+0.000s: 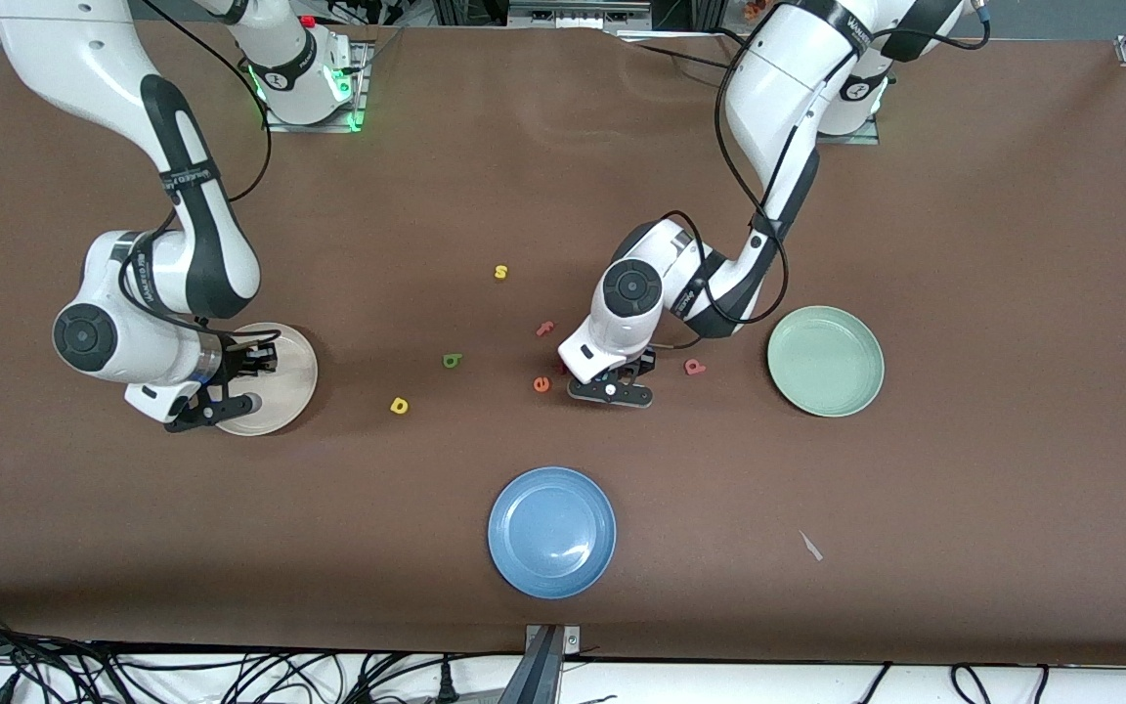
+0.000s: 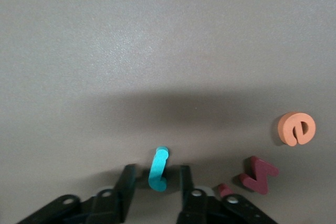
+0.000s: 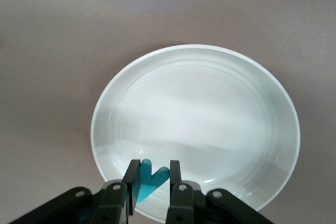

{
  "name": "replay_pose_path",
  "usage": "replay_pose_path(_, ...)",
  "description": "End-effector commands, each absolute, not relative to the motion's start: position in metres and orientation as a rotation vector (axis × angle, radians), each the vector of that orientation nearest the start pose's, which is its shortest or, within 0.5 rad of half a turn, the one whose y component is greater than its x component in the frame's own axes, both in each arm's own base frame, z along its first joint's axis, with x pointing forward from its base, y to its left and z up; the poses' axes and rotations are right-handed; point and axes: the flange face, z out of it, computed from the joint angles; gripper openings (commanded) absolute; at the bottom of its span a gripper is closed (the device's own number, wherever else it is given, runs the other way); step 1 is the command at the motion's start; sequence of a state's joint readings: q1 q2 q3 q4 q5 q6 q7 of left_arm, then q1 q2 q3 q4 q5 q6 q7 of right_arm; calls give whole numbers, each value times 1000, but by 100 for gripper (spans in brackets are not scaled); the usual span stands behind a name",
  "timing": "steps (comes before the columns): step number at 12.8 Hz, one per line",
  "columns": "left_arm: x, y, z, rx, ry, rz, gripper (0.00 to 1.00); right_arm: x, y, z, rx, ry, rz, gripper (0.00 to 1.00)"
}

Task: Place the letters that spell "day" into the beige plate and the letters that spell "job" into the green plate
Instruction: 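Place the y on the white plate while the left gripper grasps the l, then grasp the yellow a with the right gripper while the left gripper places the l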

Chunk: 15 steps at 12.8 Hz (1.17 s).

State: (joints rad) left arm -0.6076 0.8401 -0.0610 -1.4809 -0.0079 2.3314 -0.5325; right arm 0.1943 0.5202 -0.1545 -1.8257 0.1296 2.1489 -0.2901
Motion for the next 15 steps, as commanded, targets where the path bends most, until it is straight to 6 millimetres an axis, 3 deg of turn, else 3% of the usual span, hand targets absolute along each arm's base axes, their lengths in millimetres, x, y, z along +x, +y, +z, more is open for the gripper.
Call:
replay_pose_path(1,571,-442,170,-3169,202,-15,9,631,56,243,-3049,-250,268,100)
replay_pose_path(2,573,-442,172,-3179,200,-37,1,630,67,244,-3063,-170,272,100)
replay_pose_path(4,574,-443,180,-3176,200,-44,0,633,106,250,-3065,-132,245,100)
replay_pose_path(6,558,-451,203,-3116,240,31,0,633,134,249,-3077,-86,237,100)
replay_pose_path(8,568,-432,243,-3092,213,61,0,641,165,245,-3079,-158,212,100)
replay_pose_path(11,585,-367,286,-3015,179,240,0,649,190,223,-3083,-268,219,100)
replay_pose_path(13,593,-332,313,-2953,137,297,0,649,205,210,-3087,-250,216,100)
replay_pose_path(14,600,-310,322,-2943,97,310,0,651,207,208,-3095,-183,191,100)
replay_pose_path(15,602,-291,317,-2923,61,359,0,651,209,205,-3099,-137,183,100)
